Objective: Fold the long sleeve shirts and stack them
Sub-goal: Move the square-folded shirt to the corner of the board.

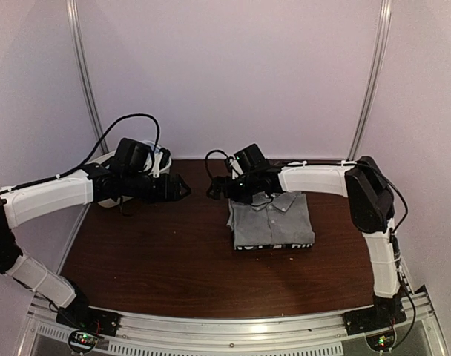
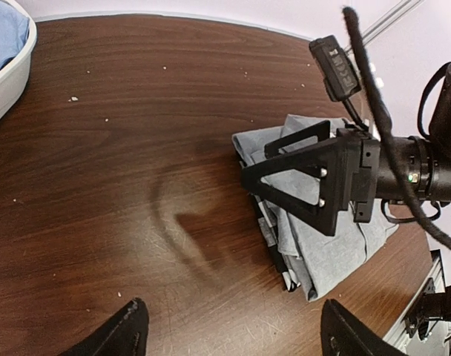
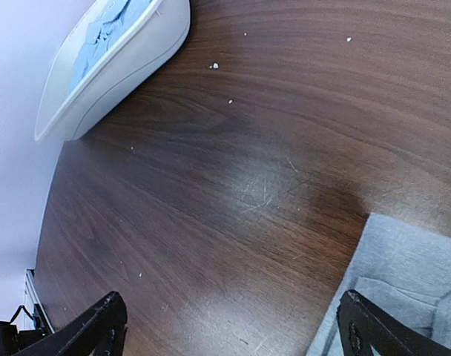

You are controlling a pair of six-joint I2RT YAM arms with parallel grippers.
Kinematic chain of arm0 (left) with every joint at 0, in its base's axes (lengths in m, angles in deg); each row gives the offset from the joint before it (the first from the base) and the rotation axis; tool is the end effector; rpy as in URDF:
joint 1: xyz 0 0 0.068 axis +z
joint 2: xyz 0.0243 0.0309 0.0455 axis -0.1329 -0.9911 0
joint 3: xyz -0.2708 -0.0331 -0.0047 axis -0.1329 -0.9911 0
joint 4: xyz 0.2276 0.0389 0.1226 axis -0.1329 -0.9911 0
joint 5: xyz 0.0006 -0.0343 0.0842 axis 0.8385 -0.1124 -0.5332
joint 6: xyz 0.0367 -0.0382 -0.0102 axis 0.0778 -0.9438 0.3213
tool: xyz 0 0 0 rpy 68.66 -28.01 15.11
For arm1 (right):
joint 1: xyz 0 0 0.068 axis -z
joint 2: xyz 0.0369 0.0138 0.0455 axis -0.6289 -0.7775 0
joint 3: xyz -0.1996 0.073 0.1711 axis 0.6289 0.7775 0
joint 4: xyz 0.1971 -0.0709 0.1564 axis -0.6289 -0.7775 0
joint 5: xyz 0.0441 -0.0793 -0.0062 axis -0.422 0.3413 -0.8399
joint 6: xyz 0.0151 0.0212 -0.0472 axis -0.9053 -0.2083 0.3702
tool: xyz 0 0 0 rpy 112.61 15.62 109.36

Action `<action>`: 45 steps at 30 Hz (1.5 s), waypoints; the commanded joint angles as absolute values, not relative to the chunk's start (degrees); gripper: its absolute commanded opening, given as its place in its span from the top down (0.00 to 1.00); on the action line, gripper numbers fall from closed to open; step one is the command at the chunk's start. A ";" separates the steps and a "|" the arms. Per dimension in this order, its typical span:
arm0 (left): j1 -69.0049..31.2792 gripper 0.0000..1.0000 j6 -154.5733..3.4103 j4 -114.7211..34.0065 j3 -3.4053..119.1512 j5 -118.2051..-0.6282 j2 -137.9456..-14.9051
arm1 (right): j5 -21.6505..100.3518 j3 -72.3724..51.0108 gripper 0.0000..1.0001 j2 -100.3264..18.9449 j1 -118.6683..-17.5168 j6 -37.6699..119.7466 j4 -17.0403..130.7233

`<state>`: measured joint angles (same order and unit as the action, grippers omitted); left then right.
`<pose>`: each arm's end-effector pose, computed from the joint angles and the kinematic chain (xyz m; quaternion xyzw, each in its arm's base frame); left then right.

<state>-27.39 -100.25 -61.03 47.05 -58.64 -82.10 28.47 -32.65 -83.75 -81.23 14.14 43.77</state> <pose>0.2551 -0.1858 0.2805 0.0248 0.8975 -0.3109 0.3119 0.3598 0.3423 0.2067 -0.1343 0.8877 0.3708 0.2376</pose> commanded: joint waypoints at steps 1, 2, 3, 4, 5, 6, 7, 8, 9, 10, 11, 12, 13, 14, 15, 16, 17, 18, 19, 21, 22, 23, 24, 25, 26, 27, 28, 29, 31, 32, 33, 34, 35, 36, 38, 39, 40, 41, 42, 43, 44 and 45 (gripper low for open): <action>-26.51 0.19 -98.64 -59.66 46.26 -58.02 -80.97 | 25.72 -35.39 0.00 -87.32 -82.01 11.03 46.84; -26.40 0.19 -98.63 -59.56 46.33 -57.70 -81.16 | 25.38 -35.49 0.00 -88.11 -82.01 10.46 47.37; -26.31 0.19 -98.56 -59.43 46.39 -57.46 -81.32 | 25.20 -35.58 0.00 -88.86 -82.02 10.07 47.86; -26.25 0.19 -98.48 -59.38 46.50 -57.26 -81.49 | 25.33 -35.52 0.00 -89.46 -82.03 9.64 48.29; -26.21 0.19 -98.44 -59.41 46.60 -57.25 -81.68 | 25.71 -35.51 0.00 -89.90 -82.03 9.36 48.42; -26.13 0.19 -98.33 -59.42 46.69 -57.16 -81.84 | 26.17 -35.24 0.00 -90.28 -82.02 9.17 48.51; -26.05 0.19 -98.29 -59.40 46.78 -56.99 -81.98 | 26.92 -34.79 0.00 -90.44 -82.03 9.01 48.64; -26.03 0.19 -98.20 -59.42 46.79 -56.97 -82.22 | 28.17 -34.25 0.00 -90.43 -81.96 8.70 48.83; -25.95 0.19 -98.19 -59.42 46.79 -56.90 -82.23 | 28.91 -33.48 0.00 -90.33 -81.90 8.35 49.09; -25.87 0.19 -98.19 -59.41 46.79 -56.90 -82.31 | 29.83 -32.58 0.00 -90.09 -81.77 7.95 49.49; -25.85 0.19 -98.19 -59.42 46.79 -56.74 -82.44 | 30.58 -31.46 0.00 -89.61 -81.59 7.47 50.08; -25.81 0.19 -98.19 -59.42 46.78 -56.74 -82.58 | 31.12 -30.36 0.00 -89.22 -81.48 6.97 50.73; -25.77 0.19 -98.15 -59.42 46.79 -56.64 -82.67 | 31.66 -29.27 0.00 -88.88 -81.30 6.53 51.32; -25.76 0.19 -98.19 -59.42 46.75 -56.56 -82.67 | 32.05 -28.32 0.00 -88.57 -81.06 6.10 51.79; -25.76 0.19 -98.19 -59.42 46.76 -56.43 -82.75 | 32.36 -27.33 0.00 -88.36 -80.82 5.75 52.25; -25.72 0.19 -98.19 -59.40 46.76 -56.35 -82.88 | 32.52 -26.50 0.00 -88.15 -80.62 5.51 52.51; -25.68 0.19 -98.27 -59.38 46.78 -56.33 -82.96 | 32.78 -25.79 0.00 -87.92 -80.39 5.32 52.56; -25.67 0.19 -98.28 -59.42 46.79 -56.23 -83.04 | 33.03 -25.03 0.00 -87.73 -80.26 5.24 52.67; -25.67 0.19 -98.28 -59.42 46.86 -56.11 -83.14 | 33.43 -24.25 0.00 -87.32 -80.12 5.11 52.72; -25.67 0.19 -98.28 -59.42 47.04 -55.93 -83.43 | 33.85 -21.50 0.00 -86.13 -79.81 4.52 53.84; -25.67 0.19 -98.32 -59.42 47.12 -55.85 -83.64 | 33.99 -20.18 0.00 -85.33 -79.50 4.14 54.61; -25.67 0.19 -98.41 -59.31 47.21 -55.75 -83.82 | 34.06 -18.66 0.00 -84.33 -79.30 3.75 55.40; -25.67 0.19 -98.45 -59.25 47.27 -55.60 -84.09 | 34.03 -17.27 0.00 -83.50 -79.04 3.58 56.08; -25.67 0.19 -98.52 -59.13 47.31 -55.36 -84.32 | 33.97 -16.09 0.00 -82.76 -78.77 3.52 56.49; -25.67 0.19 -98.61 -58.98 47.36 -55.13 -84.53 | 33.92 -14.96 0.00 -82.02 -78.50 3.47 56.57; -25.67 0.19 -98.69 -58.90 47.46 -54.89 -84.78 | 34.05 -13.77 0.00 -81.26 -78.37 3.51 56.68; -25.67 0.19 -98.78 -58.71 47.53 -54.71 -85.12 | 33.99 -12.32 0.00 -80.39 -78.19 3.55 56.91; -25.67 0.19 -98.88 -58.55 47.57 -54.63 -85.20 | 33.97 -10.79 0.00 -79.28 -77.99 3.56 57.21; -25.67 0.19 -99.21 -58.23 47.66 -54.30 -85.54 | 33.66 -7.48 0.00 -77.18 -77.67 3.75 58.05; -25.67 0.19 -99.36 -57.99 47.67 -53.99 -85.71 | 33.41 -5.93 0.00 -76.05 -77.59 3.92 58.92; -25.67 0.19 -99.48 -57.87 47.71 -53.76 -85.87 | 33.16 -4.28 0.00 -75.05 -77.52 4.14 59.08; -25.67 0.19 -99.57 -57.65 47.75 -53.41 -86.07 | 32.99 -2.18 0.00 -73.96 -77.39 4.40 59.18; -25.67 0.19 -99.67 -57.62 47.75 -53.24 -86.21 | 33.04 -0.72 0.00 -72.82 -77.38 4.63 59.12; -25.67 0.19 -99.80 -57.46 47.75 -53.05 -86.36 | 33.21 1.03 0.00 -71.66 -77.37 4.76 59.15; -25.67 0.19 -100.01 -57.19 47.67 -52.82 -86.60 | 33.63 4.54 0.00 -69.05 -77.22 4.70 59.61; -25.67 0.19 -100.18 -56.97 47.60 -52.69 -86.73 | 33.81 6.35 0.00 -67.68 -77.14 4.56 59.96; -25.67 0.19 -100.32 -56.69 47.58 -52.54 -86.80 | 33.87 7.88 0.00 -66.37 -76.93 4.41 60.20; -25.67 0.19 -100.50 -56.54 47.58 -52.39 -86.91 | 33.96 9.53 0.00 -65.19 -76.68 4.29 60.39; -25.67 0.20 -100.63 -56.34 47.58 -52.24 -86.99 | 34.10 11.05 0.00 -63.94 -76.51 4.10 60.61; -25.67 0.20 -100.77 -56.18 47.58 -51.97 -87.04 | 34.26 12.52 0.00 -62.83 -76.31 3.94 60.80; -25.67 0.20 -100.89 -56.04 47.58 -51.83 -87.13 | 34.57 14.01 0.00 -61.50 -75.99 3.73 60.97; -25.67 0.19 -101.06 -56.00 47.58 -51.67 -87.23 | 34.85 15.33 0.00 -60.24 -75.74 3.60 61.14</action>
